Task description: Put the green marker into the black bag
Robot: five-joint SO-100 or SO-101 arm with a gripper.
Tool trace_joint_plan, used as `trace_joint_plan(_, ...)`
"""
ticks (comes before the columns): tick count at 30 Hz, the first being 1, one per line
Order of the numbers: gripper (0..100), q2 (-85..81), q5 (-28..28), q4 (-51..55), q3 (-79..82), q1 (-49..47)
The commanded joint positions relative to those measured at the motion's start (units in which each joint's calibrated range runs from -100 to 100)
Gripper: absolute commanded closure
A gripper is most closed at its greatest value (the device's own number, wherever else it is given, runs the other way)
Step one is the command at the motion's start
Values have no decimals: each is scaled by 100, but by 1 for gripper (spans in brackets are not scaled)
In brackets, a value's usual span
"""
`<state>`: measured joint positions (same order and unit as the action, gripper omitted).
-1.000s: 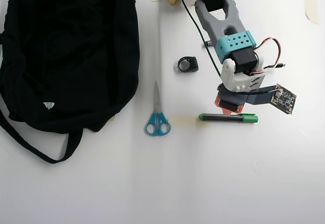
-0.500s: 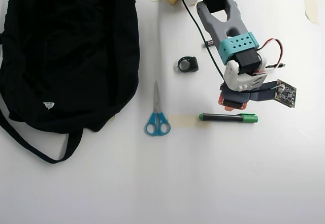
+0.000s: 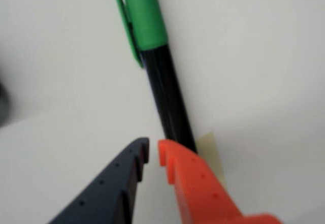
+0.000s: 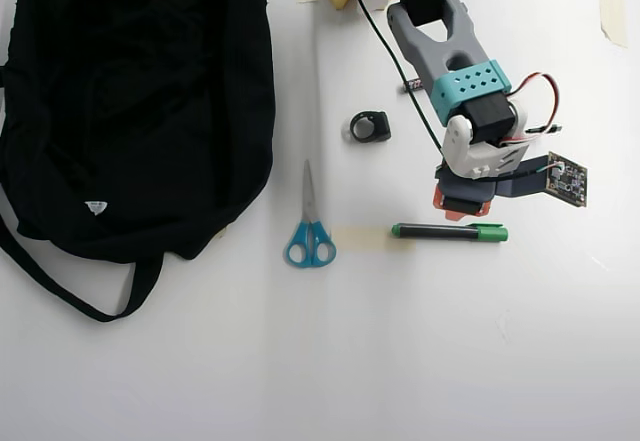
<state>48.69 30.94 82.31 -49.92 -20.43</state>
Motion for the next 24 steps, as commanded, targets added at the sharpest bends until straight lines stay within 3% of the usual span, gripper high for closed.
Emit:
trace_joint_plan(1,98,-114,-74,72,-291,-22)
trace_joint_plan(15,98,-205,-100,29,-318,-37)
trace_joint_plan(24,98,-97,131,-625,-533,1)
